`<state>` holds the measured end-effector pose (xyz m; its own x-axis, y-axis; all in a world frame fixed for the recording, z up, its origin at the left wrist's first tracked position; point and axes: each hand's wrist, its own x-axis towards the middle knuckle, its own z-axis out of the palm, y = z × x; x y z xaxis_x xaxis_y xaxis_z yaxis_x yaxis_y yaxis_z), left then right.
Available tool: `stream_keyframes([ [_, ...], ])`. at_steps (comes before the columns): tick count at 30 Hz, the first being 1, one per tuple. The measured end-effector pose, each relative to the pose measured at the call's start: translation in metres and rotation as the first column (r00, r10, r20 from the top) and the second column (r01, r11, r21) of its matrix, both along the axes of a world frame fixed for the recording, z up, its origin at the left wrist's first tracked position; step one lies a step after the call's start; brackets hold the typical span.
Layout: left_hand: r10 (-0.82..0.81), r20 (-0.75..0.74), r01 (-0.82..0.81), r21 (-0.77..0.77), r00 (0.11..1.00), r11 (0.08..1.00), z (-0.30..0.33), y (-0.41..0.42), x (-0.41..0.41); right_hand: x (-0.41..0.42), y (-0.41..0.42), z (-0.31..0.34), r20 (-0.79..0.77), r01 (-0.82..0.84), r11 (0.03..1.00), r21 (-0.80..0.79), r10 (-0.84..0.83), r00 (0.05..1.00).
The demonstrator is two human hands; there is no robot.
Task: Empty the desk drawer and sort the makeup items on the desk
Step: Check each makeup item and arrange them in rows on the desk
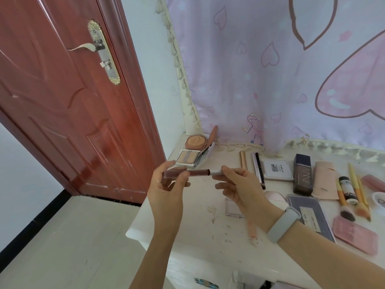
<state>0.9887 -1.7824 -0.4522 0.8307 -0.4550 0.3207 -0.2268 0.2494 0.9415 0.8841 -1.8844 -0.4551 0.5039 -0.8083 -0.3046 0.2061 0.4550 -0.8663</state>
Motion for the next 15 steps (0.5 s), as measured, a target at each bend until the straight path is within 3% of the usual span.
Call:
stream_keyframes([
  [4, 0.019, 0.02, -0.017, -0.078, 1.0, 0.997, -0.003, -0.004, -0.003, 0.002, 0.002, 0.004, 0.115, 0.025, 0.996, 0.091, -0.036, 0.993],
  [9, 0.175, -0.142, -0.184, -0.054, 0.974, 0.981, -0.001, -0.007, 0.007, -0.001, -0.003, 0.007, 0.12, 0.071, 0.996, 0.06, -0.078, 0.99],
  [12, 0.139, -0.117, -0.128, 0.1, 0.983, 0.987, -0.004, -0.002, 0.019, -0.008, -0.012, 0.007, 0.002, -0.02, 0.997, -0.073, 0.02, 1.0],
  [15, -0.039, -0.115, 0.068, 0.255, 0.993, 0.965, -0.01, 0.006, 0.03, -0.013, -0.018, 0.005, -0.181, -0.136, 0.967, -0.217, 0.097, 0.979],
])
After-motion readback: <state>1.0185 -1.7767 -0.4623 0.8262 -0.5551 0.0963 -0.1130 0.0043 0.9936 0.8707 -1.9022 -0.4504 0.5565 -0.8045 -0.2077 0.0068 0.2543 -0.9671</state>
